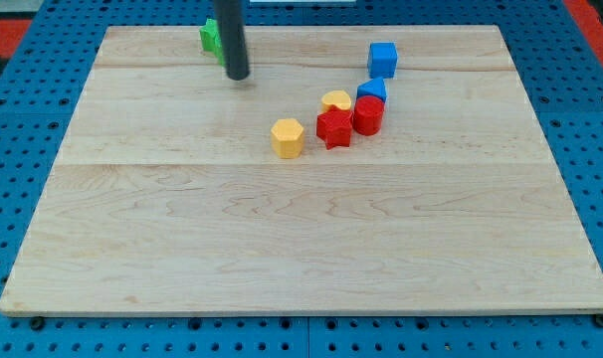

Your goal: Push red star in between yellow hexagon and yellow heart

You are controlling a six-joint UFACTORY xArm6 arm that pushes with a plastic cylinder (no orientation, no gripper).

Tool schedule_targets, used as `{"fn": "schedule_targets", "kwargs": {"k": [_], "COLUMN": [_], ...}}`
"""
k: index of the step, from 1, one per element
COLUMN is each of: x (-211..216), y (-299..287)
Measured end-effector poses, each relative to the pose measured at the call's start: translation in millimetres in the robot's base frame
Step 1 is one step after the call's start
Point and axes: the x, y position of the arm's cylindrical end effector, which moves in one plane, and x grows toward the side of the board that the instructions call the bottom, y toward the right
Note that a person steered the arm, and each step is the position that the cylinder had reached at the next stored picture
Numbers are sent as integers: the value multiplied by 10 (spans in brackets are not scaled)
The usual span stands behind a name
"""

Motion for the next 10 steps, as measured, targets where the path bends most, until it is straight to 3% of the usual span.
{"fn": "schedule_targets", "kwargs": {"k": [2, 4, 5, 6, 7, 8, 9, 10], "x": [-10, -562, -863, -931, -585, 57, 492, 632], "y": [205, 618, 1043, 1850, 2853, 3212, 2992, 2506]}}
